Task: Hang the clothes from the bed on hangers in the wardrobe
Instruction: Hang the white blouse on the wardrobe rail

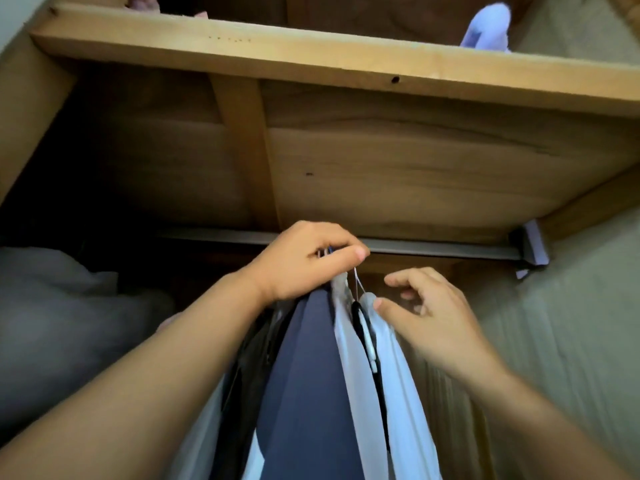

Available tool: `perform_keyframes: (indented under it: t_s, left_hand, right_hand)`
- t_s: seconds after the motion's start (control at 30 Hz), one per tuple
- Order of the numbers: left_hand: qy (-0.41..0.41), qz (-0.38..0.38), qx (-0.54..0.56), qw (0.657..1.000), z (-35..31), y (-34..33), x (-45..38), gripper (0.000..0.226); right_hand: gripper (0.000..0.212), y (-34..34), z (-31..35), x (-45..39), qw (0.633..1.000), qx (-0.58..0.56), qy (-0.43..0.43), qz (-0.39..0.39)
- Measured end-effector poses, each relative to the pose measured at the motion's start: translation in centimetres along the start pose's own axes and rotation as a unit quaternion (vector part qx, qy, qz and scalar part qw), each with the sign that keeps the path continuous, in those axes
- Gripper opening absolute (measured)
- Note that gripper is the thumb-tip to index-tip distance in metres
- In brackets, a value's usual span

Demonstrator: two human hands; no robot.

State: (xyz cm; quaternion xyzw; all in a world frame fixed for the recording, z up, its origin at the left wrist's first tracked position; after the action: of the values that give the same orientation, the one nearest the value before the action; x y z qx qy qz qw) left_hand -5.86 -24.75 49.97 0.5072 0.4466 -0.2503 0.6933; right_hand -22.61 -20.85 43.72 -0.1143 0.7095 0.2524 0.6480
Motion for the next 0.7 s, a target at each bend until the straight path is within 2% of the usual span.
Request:
perform_keyframes:
  t_s: [0.13,0.2,0.27,0.5,0.63,0.7]
  left_hand:
    - [0.052,0.210,-0.001,0.976,0.8,-2.5,0.6,0.047]
    - [0.078,0.274,0.000,0.958,1.4,-3.7,0.8,0.051]
    - [0.092,0.303,0.017,0.948,1.7,-4.9,1.2,0.056]
    - [0.045,0.260,-0.085,0.961,2.6,-7.0,2.4,0.070]
    - [-0.007,0.195,-0.077,0.978,2.7,-7.6,3.7,0.061]
    - [-0.023,0.163,-0.060,0.985,3.2,-7.8,4.5,0.053]
  right_hand:
    - [0.032,-1.2,-1.6,0.5,0.999,0.000,-0.011,0.040]
    - [0.036,-1.1,-2.6,0.7,0.999,-0.026,-0.030,0.037]
    - [0.039,-1.0,-3.3,1.0,0.998,-0.037,-0.040,0.042]
    - [0.037,-2.0,-4.8,1.6,0.997,-0.010,-0.039,0.066]
    - [0.032,-4.0,-5.5,1.4,0.995,0.007,-0.058,0.075]
    - [0.033,-5.1,-6.1,1.3,0.995,-0.008,-0.082,0.056]
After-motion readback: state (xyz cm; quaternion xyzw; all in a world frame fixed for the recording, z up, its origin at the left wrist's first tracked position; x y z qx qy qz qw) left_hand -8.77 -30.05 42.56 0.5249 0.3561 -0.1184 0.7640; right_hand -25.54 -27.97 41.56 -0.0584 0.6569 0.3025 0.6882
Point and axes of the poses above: each hand's wrist, its own x-axis away from the middle knuckle, its own y-axis out of the back of the hand, z = x × y, the point moved 4 cm from there along -x, towards the middle knuckle, and after that the axes turned 10 degrees about y, right-handed, at the moved point
